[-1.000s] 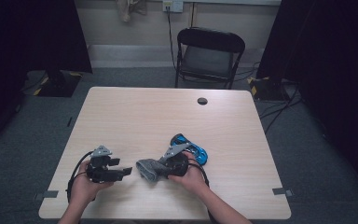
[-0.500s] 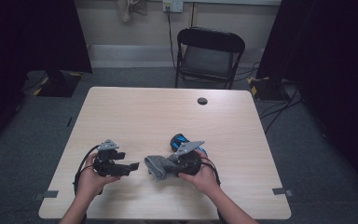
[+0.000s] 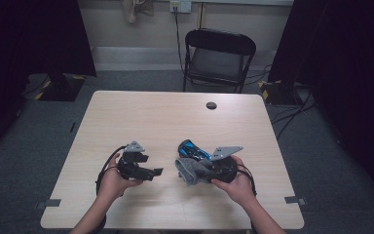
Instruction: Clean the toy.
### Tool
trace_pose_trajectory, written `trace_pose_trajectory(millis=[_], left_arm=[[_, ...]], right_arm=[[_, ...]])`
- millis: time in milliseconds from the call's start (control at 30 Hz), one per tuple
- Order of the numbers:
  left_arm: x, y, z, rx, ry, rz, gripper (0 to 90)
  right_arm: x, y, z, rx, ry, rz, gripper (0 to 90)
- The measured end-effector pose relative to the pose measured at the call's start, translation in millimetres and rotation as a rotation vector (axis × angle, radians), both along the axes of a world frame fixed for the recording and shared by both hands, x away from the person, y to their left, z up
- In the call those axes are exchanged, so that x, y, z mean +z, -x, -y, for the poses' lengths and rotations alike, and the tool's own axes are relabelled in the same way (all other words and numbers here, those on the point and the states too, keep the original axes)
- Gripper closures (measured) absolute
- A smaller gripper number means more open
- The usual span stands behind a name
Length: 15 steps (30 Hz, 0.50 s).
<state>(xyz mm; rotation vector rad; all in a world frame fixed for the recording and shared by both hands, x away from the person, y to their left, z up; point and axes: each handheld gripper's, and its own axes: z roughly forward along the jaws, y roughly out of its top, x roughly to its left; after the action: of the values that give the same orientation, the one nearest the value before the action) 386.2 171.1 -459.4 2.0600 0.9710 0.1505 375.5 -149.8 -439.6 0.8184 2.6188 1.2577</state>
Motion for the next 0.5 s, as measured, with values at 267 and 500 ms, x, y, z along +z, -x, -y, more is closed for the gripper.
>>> trace_pose_trajectory(millis=[267,500], left_arm=[[-22.2,2.3,10.8,-0.029,-0.098,0.031,15.6],[-18.1,0.9,24.6,-0.050,-0.076,0.043,15.8]], right_arm=[[-7.2,5.7,19.2,-0.016,0.021,-0.001,71.6],[-11.3,9.8,41.5,-0.035,0.027,-0.003,71.6]])
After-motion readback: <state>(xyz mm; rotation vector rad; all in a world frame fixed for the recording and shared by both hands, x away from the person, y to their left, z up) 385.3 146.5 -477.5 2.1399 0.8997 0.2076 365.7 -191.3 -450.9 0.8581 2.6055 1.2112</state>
